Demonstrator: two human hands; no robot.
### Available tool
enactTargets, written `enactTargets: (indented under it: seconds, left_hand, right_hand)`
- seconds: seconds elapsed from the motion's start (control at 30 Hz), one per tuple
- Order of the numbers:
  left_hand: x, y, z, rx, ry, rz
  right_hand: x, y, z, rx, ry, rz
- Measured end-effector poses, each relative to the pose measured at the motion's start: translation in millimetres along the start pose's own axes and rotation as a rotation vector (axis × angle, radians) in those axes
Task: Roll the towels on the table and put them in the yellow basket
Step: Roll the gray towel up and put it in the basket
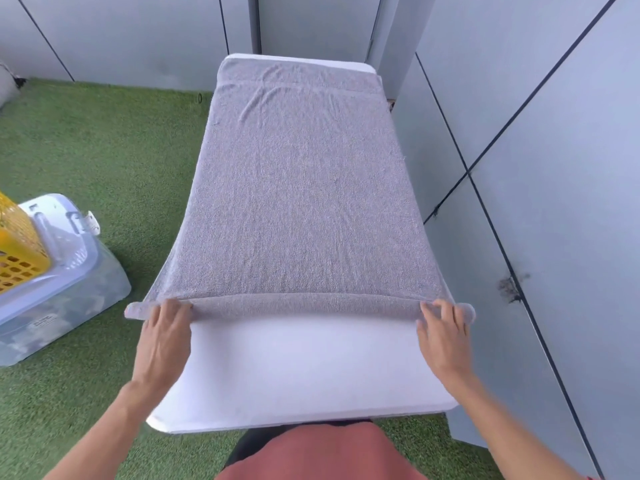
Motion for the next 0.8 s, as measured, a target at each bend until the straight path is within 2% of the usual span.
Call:
enactTargets:
  seconds: [0.1, 0.2, 0.37, 0.5, 0.57, 0.63, 0.67, 0.73, 0.8]
  left_hand:
    - [-2.6, 9.5, 5.4, 0.076, -0.012, -0.058]
    - [-4.7, 4.0, -10.5, 0.094, -0.028, -0.018]
    - [0.4, -6.7, -27.3, 0.144, -0.053, 0.042]
    - [6.4, -5.4, -11.5, 0.308, -0.051, 0.075]
    - [6.4, -4.6, -3.0, 0.387, -0.076, 0.191]
    - [7.4, -9.9, -4.3, 0.376, -0.150, 0.395]
    - [8.2, -12.9, -7.3, 0.344, -0.197, 0.495]
    - [9.0, -19.2, -14.0, 0.246, -0.279, 0.618]
    - [6.3, -23.1, -14.8, 0.139, -0.260, 0.509]
  right_hand:
    - [-1.5, 8.0, -1.9, 0.105, -0.070, -0.071]
    - [-3.3, 7.3, -21.8, 0.166, -0.015, -0.153]
    - [-12.1, -4.6, -38.8, 0.289, -0.028, -0.078]
    - [-38.0, -6.2, -30.6, 0.643, -0.011, 0.019]
    - [-48.0, -10.1, -26.7, 0.779, 0.053, -0.163]
    - [-49.6, -13.9, -26.8, 0.744, 0.145, -0.391]
    - [-47.7, -15.0, -28.4, 0.640, 0.171, -0.463]
    - [-40.7, -14.7, -31.0, 0.338, 0.148, -0.421]
    - [-29.6, -12.5, -27.2, 0.144, 0.120, -0.270]
Point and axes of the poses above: each hand's wrist, its own z-axis away from the middle knuckle, its own y-axis out of the palm, x = y × z, the point moved 2 cm from there along -z, towards the middle knuckle, and after that the axes turned 11 degrees about x, right-handed, at the moved point
